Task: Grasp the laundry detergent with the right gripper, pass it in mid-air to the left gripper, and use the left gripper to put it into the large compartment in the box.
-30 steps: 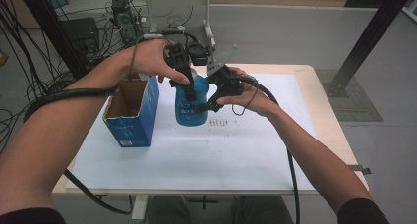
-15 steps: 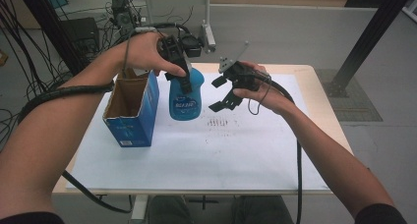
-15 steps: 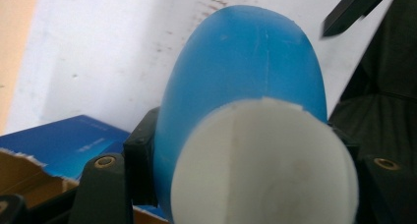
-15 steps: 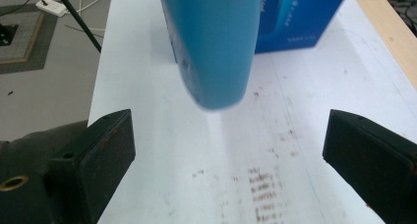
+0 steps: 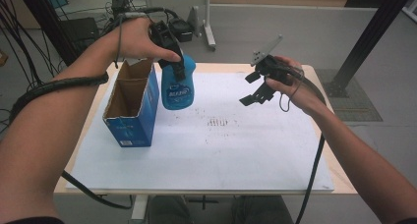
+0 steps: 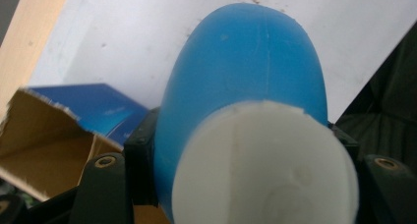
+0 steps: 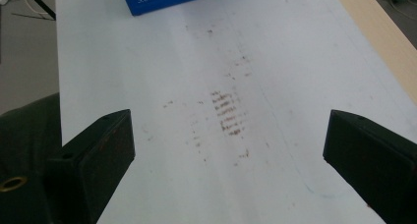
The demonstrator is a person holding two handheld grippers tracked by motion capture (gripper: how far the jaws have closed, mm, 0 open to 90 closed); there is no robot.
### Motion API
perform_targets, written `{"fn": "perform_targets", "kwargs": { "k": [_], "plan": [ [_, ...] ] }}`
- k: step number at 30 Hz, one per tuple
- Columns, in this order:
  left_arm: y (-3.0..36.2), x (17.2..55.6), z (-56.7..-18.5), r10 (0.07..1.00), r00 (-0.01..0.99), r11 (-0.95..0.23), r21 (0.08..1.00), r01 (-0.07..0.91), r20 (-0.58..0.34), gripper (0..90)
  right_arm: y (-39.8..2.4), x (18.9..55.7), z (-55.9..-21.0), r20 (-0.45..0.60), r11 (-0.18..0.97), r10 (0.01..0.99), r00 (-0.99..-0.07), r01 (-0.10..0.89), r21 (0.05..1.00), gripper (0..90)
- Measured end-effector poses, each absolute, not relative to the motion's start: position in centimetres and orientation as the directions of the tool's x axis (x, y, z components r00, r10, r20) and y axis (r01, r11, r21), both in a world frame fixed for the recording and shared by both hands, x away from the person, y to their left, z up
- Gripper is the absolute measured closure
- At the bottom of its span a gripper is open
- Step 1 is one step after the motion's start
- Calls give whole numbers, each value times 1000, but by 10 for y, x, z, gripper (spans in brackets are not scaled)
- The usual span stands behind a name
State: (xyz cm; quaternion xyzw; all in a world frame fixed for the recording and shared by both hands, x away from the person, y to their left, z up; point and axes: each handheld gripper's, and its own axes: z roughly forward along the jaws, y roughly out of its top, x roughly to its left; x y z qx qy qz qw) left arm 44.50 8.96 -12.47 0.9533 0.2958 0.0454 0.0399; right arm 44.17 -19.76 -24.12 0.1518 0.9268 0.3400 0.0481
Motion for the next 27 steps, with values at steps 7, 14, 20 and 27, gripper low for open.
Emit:
{"fn": "perform_targets", "kwargs": {
  "k": [7, 14, 20, 27],
  "plan": [
    [109, 451, -106, 672, 736, -740, 98, 665, 85, 366, -225, 440, -236, -7, 739, 380, -925, 299, 604, 53],
    [131, 456, -84, 804, 586, -594, 123, 795, 100, 366, -244, 435, -235, -20, 755, 412, -911, 329, 567, 54],
    [159, 459, -65, 888, 451, -461, 160, 873, 91, 366, -254, 433, -234, -23, 754, 436, -900, 352, 555, 54],
    [187, 459, -51, 957, 282, -289, 197, 937, 65, 366, -258, 432, -228, -33, 760, 455, -890, 369, 534, 55]
  ]
}}
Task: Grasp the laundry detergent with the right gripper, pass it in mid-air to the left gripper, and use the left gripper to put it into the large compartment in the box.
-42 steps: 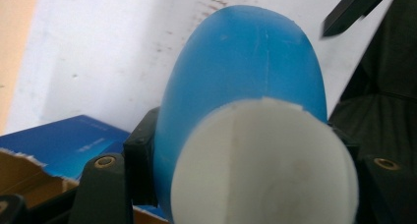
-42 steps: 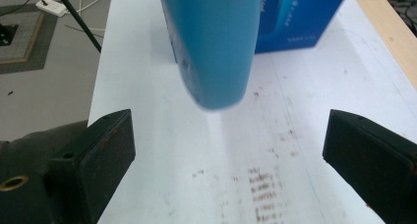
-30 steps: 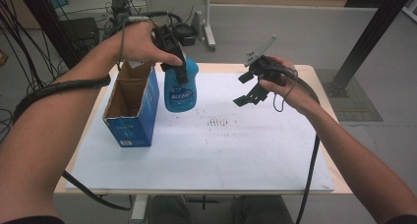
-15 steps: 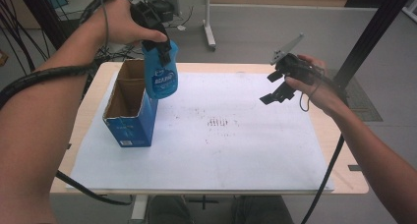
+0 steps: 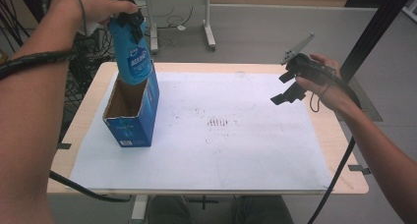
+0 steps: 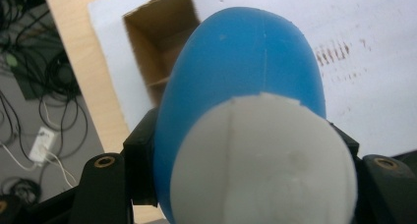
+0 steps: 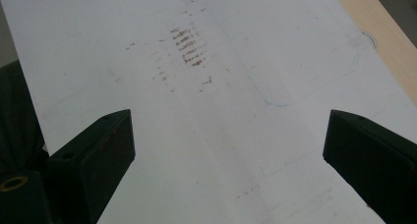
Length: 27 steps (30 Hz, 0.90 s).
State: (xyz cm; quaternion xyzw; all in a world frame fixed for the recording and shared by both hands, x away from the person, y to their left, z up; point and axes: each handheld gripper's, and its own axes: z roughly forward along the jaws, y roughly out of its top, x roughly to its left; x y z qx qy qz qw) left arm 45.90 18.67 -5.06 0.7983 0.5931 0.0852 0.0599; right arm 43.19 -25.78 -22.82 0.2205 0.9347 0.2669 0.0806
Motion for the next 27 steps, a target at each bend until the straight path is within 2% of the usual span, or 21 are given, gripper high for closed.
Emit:
{"fn": "perform_targets", "kwargs": {
  "k": [12, 20, 27],
  "plan": [
    [220, 461, -46, 999, 22, -26, 206, 978, 24, 366, -259, 432, -223, -44, 764, 478, -877, 391, 514, 57],
    [233, 460, -51, 997, -76, 74, 198, 977, 4, 367, -261, 432, -223, -48, 766, 483, -875, 395, 508, 57],
    [237, 460, -62, 995, -99, 95, 188, 978, 12, 367, -261, 432, -227, -45, 771, 481, -875, 399, 496, 57]
  ]
}}
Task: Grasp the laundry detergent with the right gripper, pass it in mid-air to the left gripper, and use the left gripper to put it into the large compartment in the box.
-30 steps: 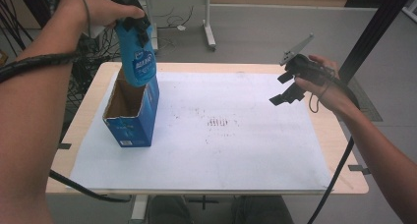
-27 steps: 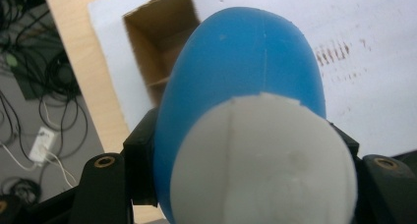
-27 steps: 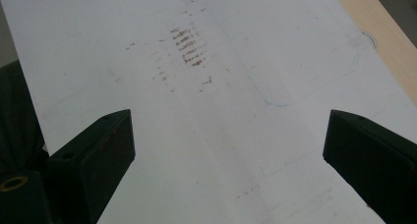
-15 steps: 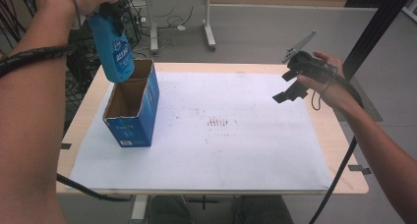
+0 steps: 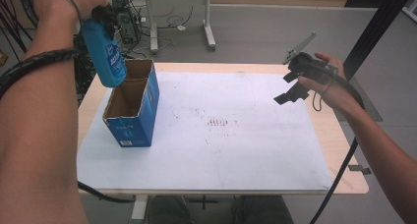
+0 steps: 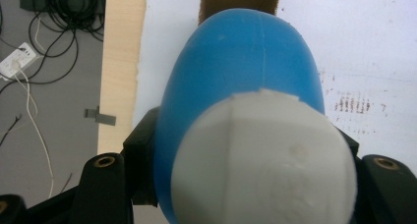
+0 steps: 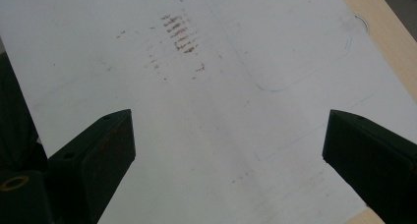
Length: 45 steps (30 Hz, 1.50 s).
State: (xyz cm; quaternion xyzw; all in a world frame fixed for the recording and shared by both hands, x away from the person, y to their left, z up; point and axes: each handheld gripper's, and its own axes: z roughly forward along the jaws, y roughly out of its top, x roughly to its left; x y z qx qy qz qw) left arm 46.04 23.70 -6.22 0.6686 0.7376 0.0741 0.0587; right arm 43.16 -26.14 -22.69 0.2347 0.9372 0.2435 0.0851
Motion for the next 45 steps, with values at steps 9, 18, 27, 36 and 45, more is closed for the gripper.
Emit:
{"fn": "perform_targets", "kwargs": {
  "k": [9, 18, 27, 36, 45],
  "plan": [
    [236, 461, -79, 995, -97, 95, 169, 981, 0, 366, -257, 433, -228, -50, 775, 474, -879, 389, 498, 58],
    [234, 460, -100, 996, -92, 94, 152, 984, -16, 366, -253, 432, -230, -56, 778, 473, -879, 387, 495, 59],
    [234, 459, -128, 995, -97, 98, 131, 987, -13, 366, -251, 430, -231, -58, 779, 470, -881, 383, 497, 58],
    [232, 460, -162, 995, -96, 98, 125, 987, -25, 366, -248, 429, -234, -63, 781, 470, -881, 381, 494, 58],
    [229, 463, -195, 996, -92, 93, 124, 988, -15, 366, -246, 430, -240, -57, 787, 467, -883, 385, 482, 59]
  ]
}}
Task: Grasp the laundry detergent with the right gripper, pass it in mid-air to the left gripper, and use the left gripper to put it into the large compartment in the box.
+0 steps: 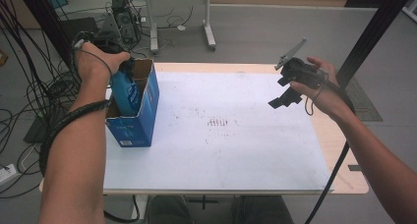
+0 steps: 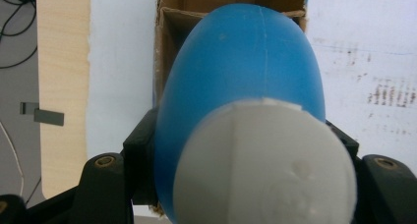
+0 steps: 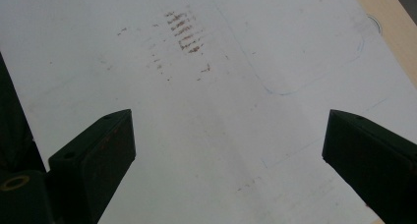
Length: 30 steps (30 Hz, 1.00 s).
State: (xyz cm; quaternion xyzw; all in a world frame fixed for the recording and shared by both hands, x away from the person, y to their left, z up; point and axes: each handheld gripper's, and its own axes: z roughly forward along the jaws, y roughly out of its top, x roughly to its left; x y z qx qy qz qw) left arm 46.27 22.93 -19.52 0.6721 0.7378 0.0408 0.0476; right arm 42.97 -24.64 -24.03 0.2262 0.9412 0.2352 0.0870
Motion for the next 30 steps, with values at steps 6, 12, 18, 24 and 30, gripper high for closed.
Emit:
{"fn": "perform_targets", "kwargs": {
  "k": [6, 12, 18, 24, 30],
  "plan": [
    [229, 463, -212, 995, -96, 95, 142, 985, -6, 366, -246, 431, -245, -56, 793, 465, -883, 388, 470, 59],
    [228, 463, -227, 995, -96, 95, 151, 984, 0, 367, -247, 432, -248, -56, 793, 470, -881, 393, 465, 60],
    [226, 465, -240, 996, -95, 93, 150, 984, 0, 367, -248, 433, -252, -51, 794, 472, -880, 400, 458, 60],
    [224, 465, -250, 996, -88, 86, 153, 985, 11, 367, -250, 433, -253, -51, 791, 479, -876, 406, 457, 59],
    [225, 463, -260, 996, -92, 90, 152, 984, 7, 367, -251, 434, -254, -54, 793, 479, -876, 405, 456, 60]
  ]
}}
